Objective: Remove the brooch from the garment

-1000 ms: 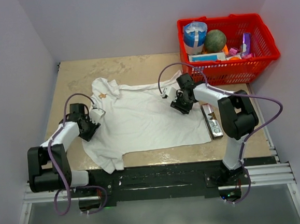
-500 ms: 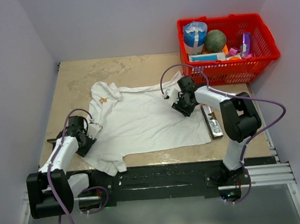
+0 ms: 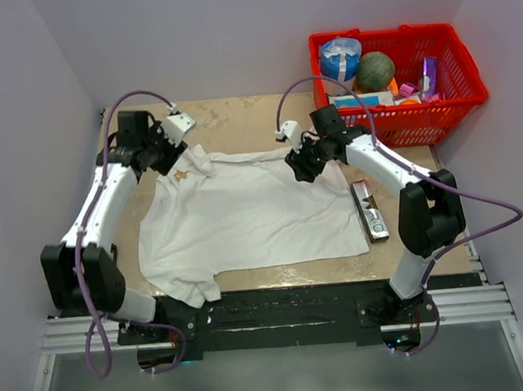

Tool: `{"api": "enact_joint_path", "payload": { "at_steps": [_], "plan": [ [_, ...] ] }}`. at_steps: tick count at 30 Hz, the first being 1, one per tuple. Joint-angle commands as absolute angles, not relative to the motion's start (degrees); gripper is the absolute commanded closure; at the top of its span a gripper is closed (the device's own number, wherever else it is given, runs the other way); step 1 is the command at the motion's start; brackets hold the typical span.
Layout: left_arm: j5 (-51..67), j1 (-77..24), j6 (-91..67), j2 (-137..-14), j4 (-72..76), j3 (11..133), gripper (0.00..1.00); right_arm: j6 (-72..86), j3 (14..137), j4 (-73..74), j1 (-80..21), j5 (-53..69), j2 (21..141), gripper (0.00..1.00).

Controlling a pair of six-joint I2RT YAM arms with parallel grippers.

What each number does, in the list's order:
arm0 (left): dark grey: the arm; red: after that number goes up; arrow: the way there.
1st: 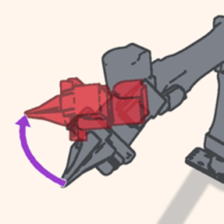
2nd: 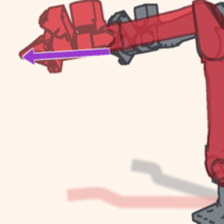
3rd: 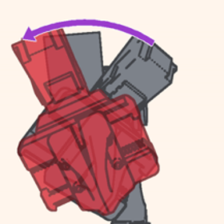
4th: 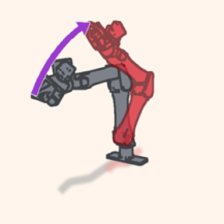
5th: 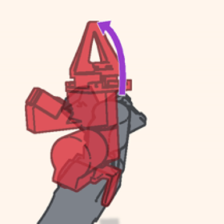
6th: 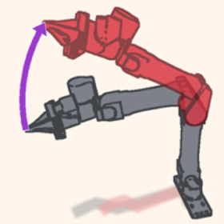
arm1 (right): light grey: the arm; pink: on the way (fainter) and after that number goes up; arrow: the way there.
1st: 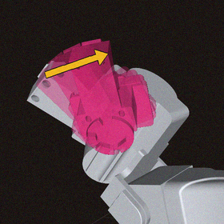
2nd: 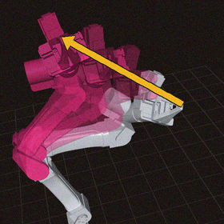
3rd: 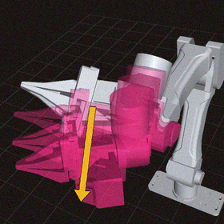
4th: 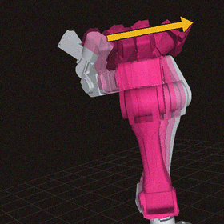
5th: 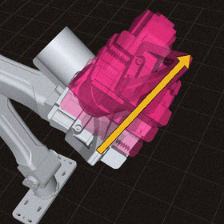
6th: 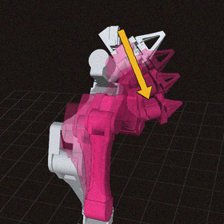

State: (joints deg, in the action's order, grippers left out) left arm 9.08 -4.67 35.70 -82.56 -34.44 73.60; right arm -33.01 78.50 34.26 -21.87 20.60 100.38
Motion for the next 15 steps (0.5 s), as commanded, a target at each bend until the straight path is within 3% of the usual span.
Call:
{"api": "enact_joint_path", "payload": {
  "at_steps": [1, 7, 15],
  "plan": [
    [11.2, -5.4, 31.7, -95.9, -34.9, 83.0, 0.5, -27.5, 86.5, 29.4, -24.1, 26.0, 104.7, 0.48],
    [15.3, -3.4, 23.8, -103.8, -31.2, 86.8, 0.58, -26.7, 96.8, 32.9, -26.9, 22.2, 109.7, 0.48],
    [14.8, -1.3, 13.6, -112.6, -30.5, 92.2, 0.58, -28.2, 106.3, 39.8, -26.9, 21.1, 115.6, 0.5]
  ]
}}
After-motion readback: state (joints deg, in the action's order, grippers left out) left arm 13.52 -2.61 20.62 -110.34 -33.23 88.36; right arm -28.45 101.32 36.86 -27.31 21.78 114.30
